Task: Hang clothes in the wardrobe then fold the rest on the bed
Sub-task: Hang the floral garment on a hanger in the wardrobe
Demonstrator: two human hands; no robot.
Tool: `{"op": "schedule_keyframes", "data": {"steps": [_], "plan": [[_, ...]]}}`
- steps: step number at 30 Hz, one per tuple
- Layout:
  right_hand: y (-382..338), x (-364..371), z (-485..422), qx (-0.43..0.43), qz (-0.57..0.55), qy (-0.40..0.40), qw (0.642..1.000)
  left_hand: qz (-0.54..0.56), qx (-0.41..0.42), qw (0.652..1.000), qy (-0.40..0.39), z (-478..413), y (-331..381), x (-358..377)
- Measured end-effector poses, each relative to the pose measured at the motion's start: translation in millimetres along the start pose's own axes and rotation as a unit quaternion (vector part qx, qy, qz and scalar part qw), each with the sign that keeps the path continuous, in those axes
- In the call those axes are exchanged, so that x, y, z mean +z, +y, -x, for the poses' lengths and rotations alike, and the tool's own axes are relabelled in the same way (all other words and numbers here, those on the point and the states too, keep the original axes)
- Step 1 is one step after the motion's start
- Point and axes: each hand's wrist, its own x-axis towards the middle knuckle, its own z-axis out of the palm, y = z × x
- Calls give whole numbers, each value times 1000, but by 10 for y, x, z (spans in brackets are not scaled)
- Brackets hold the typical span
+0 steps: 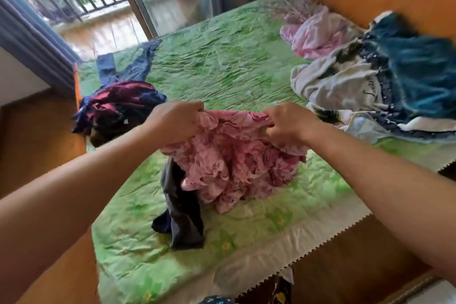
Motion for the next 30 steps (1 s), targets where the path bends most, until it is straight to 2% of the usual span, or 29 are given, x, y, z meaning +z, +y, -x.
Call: {"op": "schedule_keyframes", "data": {"steps": [3,5,7,10,13,15,18,22,24,27,30], "plan": [[-209,-554,71,-23,-24,67,997,17,28,994,105,86,-67,-572],[-337,-903,168,-43,-45,113,992,-8,27,977,211,193,-44,-993],[-454,-1246,268,-68,-65,172,981,0,12,959,284,324,12,-1433],[-594,-1756,392,-96,-67,280,953,-4,40,936,349,558,117,-2057],[-750,-2166,510,-105,-100,321,936,44,42,913,402,726,218,-2438],[-871,-2239,575,-125,-132,291,939,81,15,918,388,741,270,-2505],[-980,-2136,593,-127,-95,244,957,136,9,936,325,740,301,-2422],[-888,-1957,594,-119,-9,242,963,53,50,946,317,813,265,-2213],[-873,-1948,641,-123,-29,244,961,62,61,946,313,823,246,-2150],[-936,-1967,686,-120,-79,194,970,78,49,939,331,820,301,-2144],[-1077,-1936,685,-107,-171,135,970,192,57,931,305,808,404,-2177]]}}
